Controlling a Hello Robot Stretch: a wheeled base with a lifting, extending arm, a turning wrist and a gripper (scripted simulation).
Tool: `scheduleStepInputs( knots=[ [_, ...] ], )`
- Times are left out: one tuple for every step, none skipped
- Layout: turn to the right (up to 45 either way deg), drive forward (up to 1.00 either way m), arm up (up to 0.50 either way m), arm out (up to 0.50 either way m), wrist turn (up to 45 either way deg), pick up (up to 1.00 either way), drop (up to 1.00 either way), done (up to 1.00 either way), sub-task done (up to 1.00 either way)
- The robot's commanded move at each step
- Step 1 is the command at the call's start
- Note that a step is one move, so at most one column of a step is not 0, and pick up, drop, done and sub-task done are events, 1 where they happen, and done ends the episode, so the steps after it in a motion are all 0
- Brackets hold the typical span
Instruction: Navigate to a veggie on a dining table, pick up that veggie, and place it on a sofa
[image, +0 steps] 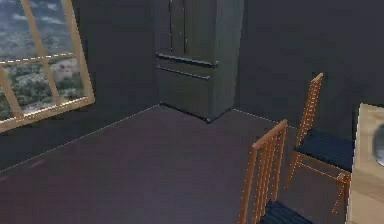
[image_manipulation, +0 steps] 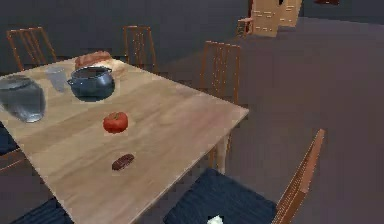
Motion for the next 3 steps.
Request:
scheduleStepInputs(
  knots=[
    [-45.0, 0.0, 0.0, 0.0, 0.0, 0.0, 0.0, 0.0, 0.0],
    [-21.0, 0.0, 0.0, 0.0, 0.0, 0.0, 0.0, 0.0, 0.0],
    [0.0, 0.15, 0.0, 0.0, 0.0, 0.0, 0.0, 0.0, 0.0]
  ],
)
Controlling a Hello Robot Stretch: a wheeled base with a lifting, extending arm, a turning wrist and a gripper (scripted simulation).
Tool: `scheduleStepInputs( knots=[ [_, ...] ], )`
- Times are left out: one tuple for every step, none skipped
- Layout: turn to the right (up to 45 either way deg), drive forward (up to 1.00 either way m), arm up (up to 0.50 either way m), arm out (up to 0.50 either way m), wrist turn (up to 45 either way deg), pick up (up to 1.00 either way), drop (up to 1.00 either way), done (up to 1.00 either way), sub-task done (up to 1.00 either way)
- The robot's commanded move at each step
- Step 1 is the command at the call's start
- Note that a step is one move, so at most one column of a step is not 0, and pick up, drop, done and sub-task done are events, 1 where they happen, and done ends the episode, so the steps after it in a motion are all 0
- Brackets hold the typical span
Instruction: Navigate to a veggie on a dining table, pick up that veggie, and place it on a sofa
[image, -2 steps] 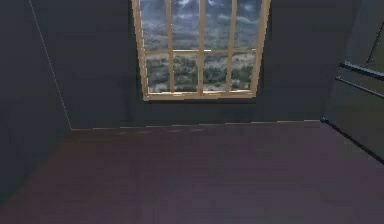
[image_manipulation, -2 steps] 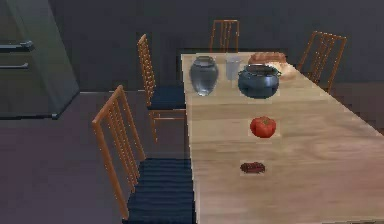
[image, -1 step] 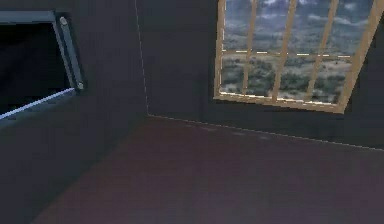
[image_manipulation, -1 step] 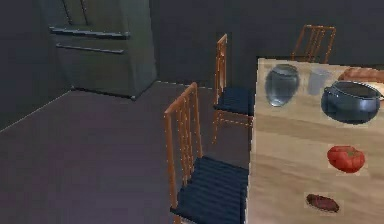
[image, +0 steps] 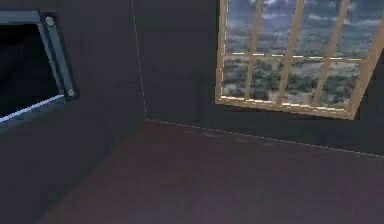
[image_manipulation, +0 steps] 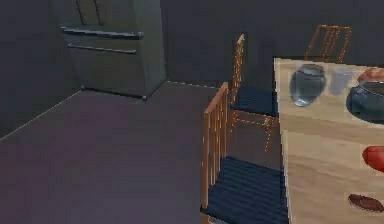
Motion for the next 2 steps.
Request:
scheduleStepInputs(
  knots=[
    [45.0, 0.0, 0.0, 0.0, 0.0, 0.0, 0.0, 0.0, 0.0],
    [12.0, 0.0, 0.0, 0.0, 0.0, 0.0, 0.0, 0.0, 0.0]
  ],
)
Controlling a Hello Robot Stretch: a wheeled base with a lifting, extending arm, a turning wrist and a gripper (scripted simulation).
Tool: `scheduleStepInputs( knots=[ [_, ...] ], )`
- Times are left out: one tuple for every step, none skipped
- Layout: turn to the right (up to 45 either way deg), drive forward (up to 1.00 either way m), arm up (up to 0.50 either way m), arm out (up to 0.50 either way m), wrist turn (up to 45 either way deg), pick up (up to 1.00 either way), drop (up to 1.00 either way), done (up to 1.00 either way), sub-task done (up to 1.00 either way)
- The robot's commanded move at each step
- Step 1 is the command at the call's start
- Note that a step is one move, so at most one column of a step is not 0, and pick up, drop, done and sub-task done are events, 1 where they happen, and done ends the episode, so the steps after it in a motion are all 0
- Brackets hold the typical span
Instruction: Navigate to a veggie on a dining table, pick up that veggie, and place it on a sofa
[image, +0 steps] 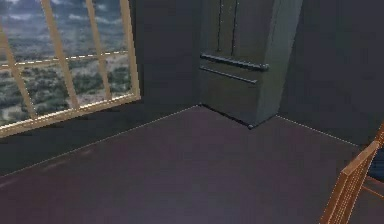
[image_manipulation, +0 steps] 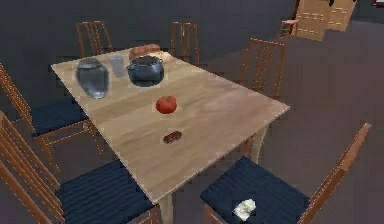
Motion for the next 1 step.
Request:
scheduleStepInputs(
  knots=[
    [0.0, 0.05, 0.0, 0.0, 0.0, 0.0, 0.0, 0.0, 0.0]
  ],
)
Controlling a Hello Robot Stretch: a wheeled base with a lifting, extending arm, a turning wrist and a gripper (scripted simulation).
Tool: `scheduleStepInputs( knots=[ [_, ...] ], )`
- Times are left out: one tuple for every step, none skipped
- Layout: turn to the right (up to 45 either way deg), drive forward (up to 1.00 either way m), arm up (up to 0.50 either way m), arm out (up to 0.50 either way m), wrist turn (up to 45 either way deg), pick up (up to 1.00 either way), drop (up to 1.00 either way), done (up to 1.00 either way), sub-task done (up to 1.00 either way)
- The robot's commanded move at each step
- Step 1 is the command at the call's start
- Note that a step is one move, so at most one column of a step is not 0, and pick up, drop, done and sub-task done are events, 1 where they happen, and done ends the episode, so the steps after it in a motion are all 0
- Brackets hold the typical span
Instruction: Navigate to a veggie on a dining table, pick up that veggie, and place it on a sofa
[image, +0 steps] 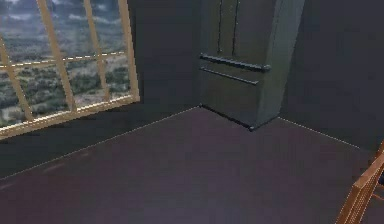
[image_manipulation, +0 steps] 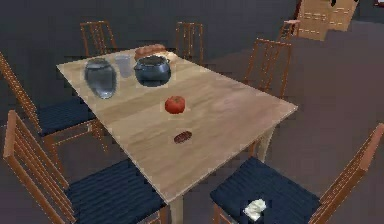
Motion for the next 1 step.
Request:
scheduleStepInputs(
  knots=[
    [45.0, 0.0, 0.0, 0.0, 0.0, 0.0, 0.0, 0.0, 0.0]
  ],
)
